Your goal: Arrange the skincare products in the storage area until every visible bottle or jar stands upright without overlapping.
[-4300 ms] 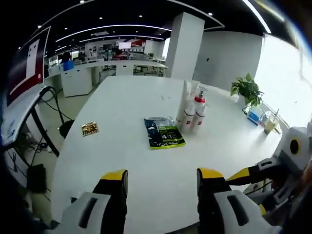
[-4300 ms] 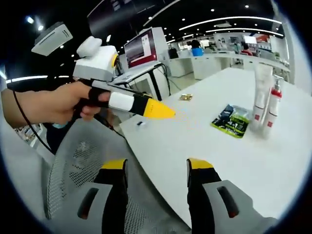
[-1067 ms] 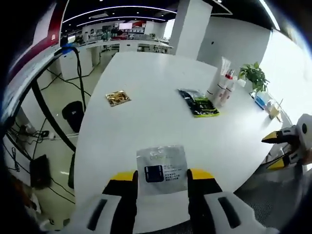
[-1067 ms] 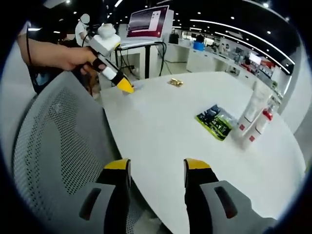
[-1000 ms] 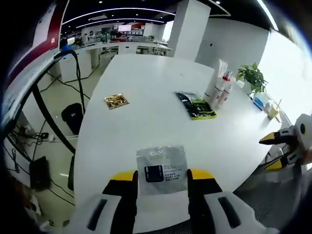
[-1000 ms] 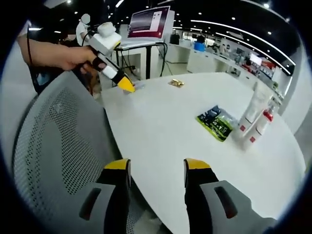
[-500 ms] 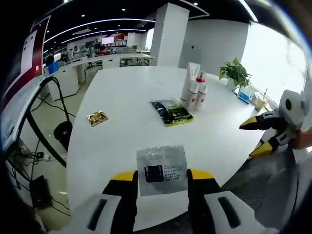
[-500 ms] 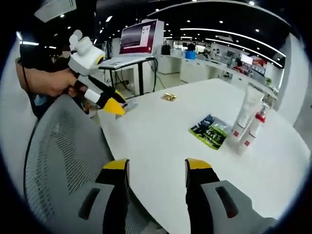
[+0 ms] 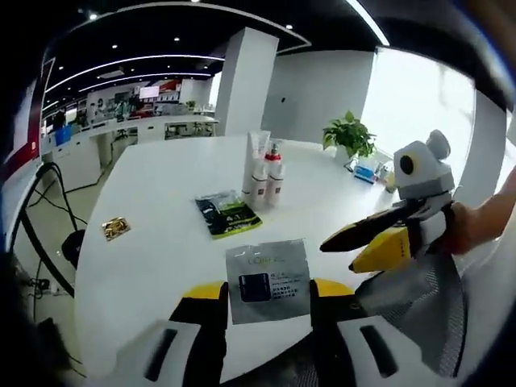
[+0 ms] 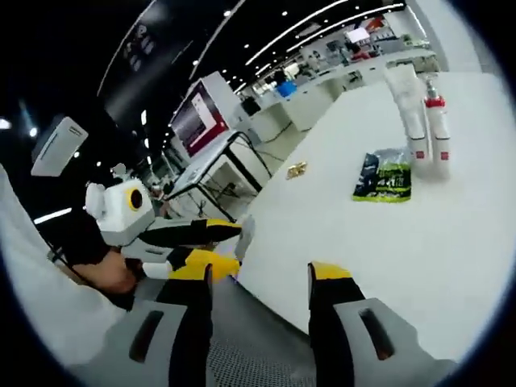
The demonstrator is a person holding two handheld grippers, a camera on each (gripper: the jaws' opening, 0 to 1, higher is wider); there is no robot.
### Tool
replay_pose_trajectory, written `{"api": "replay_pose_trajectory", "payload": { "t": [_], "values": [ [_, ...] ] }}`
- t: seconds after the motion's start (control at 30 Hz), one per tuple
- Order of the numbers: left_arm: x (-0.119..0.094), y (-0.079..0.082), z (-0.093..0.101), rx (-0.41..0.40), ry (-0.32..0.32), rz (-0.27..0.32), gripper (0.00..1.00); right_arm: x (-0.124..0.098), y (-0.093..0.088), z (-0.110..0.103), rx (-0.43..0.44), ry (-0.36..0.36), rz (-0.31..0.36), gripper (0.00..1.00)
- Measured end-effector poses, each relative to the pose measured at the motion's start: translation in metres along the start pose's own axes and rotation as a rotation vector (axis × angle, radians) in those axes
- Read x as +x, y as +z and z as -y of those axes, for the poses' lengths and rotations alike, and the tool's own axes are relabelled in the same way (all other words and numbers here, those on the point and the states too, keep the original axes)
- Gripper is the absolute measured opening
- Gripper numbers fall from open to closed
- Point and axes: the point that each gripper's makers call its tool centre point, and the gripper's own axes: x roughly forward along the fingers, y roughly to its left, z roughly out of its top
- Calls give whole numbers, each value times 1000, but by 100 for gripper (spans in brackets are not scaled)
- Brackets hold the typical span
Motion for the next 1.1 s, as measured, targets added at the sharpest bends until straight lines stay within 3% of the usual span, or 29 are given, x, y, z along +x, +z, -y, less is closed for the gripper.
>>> {"api": "replay_pose_trajectory", "payload": {
  "t": [0.1, 0.17, 0.4, 0.53, 0.87, 1.1],
  "values": [
    [0, 2, 9, 19, -35, 14, 41, 0, -1, 1, 27, 9, -5, 37],
    [-1, 2, 11, 20, -40, 15, 41, 0, -3, -7, 89, 61, -17, 30],
    [-1, 0, 28, 74, -85, 22, 41, 4, -8, -10, 91, 73, -36, 19],
    [-1, -3, 35, 117, -106, 17, 41, 1, -9, -14, 129, 104, -45, 2],
    [-3, -1, 37, 75, -192, 28, 42, -3, -9, -18, 177, 134, -58, 0],
    [-9, 6, 46, -52, -304, 43, 42, -8, -5, -23, 172, 171, -41, 0]
  ]
}}
